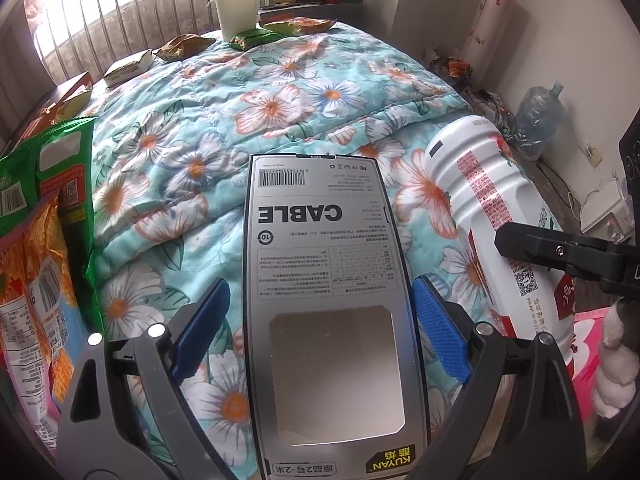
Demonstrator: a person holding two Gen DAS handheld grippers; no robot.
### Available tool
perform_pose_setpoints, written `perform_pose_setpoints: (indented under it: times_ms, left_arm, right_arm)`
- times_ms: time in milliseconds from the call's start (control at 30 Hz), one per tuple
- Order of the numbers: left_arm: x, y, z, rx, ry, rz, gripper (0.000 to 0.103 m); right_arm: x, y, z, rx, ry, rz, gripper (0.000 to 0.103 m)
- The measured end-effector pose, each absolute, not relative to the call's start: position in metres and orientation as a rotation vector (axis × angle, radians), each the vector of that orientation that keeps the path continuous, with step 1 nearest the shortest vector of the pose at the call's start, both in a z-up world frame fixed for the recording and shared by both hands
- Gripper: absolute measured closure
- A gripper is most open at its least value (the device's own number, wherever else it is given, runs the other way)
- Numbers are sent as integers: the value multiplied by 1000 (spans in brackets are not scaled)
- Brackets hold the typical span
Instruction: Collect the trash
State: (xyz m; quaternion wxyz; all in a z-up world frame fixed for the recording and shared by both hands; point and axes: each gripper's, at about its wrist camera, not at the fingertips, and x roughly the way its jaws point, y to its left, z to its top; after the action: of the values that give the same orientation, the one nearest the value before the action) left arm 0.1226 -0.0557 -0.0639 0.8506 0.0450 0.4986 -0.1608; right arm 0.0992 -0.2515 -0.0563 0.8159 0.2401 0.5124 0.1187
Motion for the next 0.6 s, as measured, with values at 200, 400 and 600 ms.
perform_pose_setpoints:
  times_ms: [200, 400, 600]
  left_arm:
    - [122, -52, -63, 68, 1048, -362, 20]
    - [122, -44, -61, 35, 1033, -399, 23]
    - [123, -36, -58, 15, 1017, -408, 23]
  right_arm:
    - [98, -247, -54, 485, 1097, 243, 38]
    - [94, -243, -51, 454, 1087, 215, 44]
    - [87, -247, -49, 481, 1056, 192, 46]
